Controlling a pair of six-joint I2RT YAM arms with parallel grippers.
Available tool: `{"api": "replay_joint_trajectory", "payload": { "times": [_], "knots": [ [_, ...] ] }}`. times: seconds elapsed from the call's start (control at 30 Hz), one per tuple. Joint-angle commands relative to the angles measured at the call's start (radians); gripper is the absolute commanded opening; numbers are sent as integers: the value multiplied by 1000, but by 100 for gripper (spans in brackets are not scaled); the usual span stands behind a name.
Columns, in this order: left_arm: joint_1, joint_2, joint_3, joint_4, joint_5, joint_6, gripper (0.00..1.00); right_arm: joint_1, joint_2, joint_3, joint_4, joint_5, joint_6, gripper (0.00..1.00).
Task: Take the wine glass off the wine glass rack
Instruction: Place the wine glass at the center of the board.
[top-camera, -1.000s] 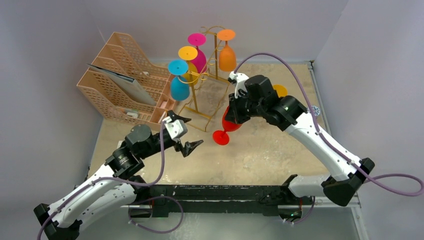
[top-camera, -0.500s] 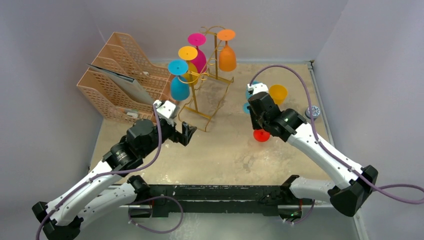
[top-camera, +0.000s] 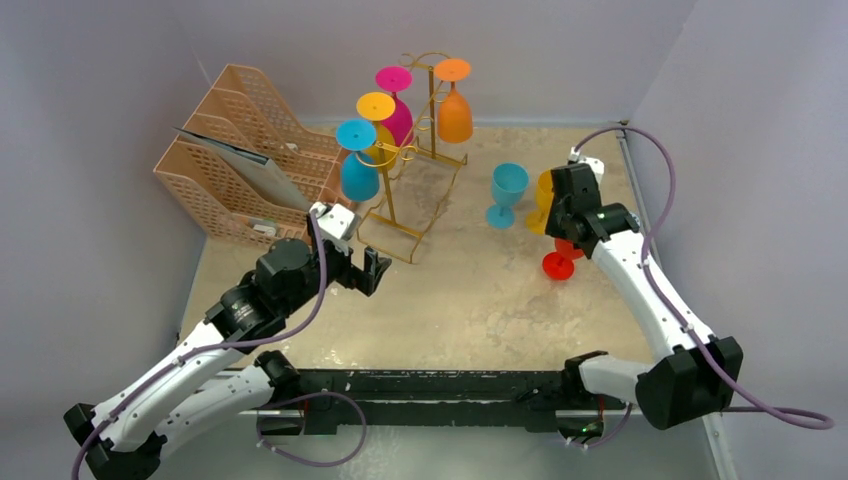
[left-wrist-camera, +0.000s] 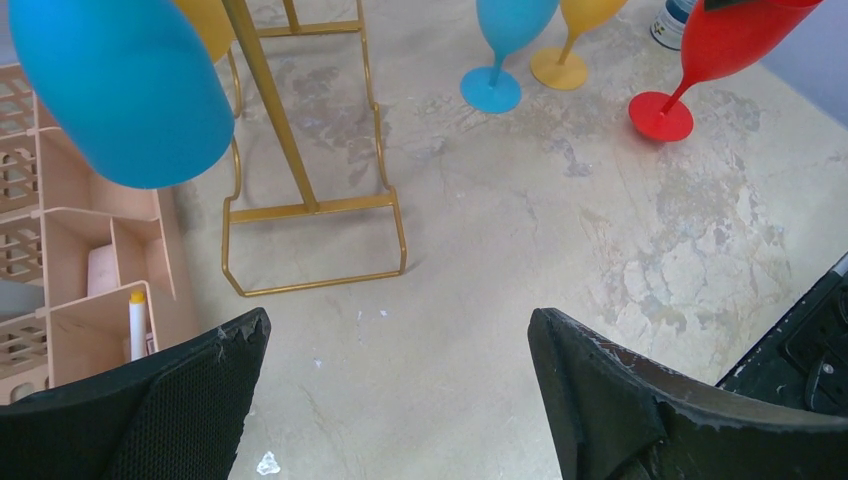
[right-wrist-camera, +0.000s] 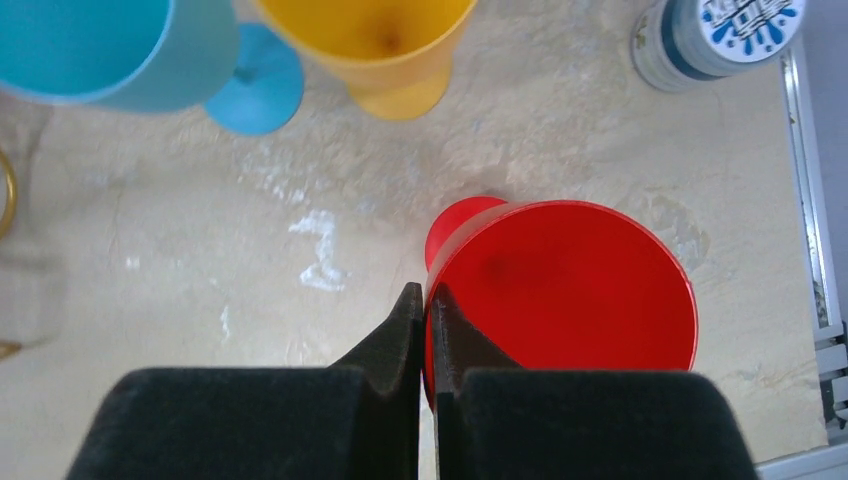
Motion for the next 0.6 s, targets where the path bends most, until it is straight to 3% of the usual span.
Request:
{"api": "replay_joint_trajectory", "payload": {
  "times": [0.0,0.57],
  "knots": [
    [3,-24,41,-4,-22,19,100,-47,16,23,102,35,36,0],
    [3,-40,60,-56,-42,34,100,-155,150,33,298,74,6,0]
  ]
}}
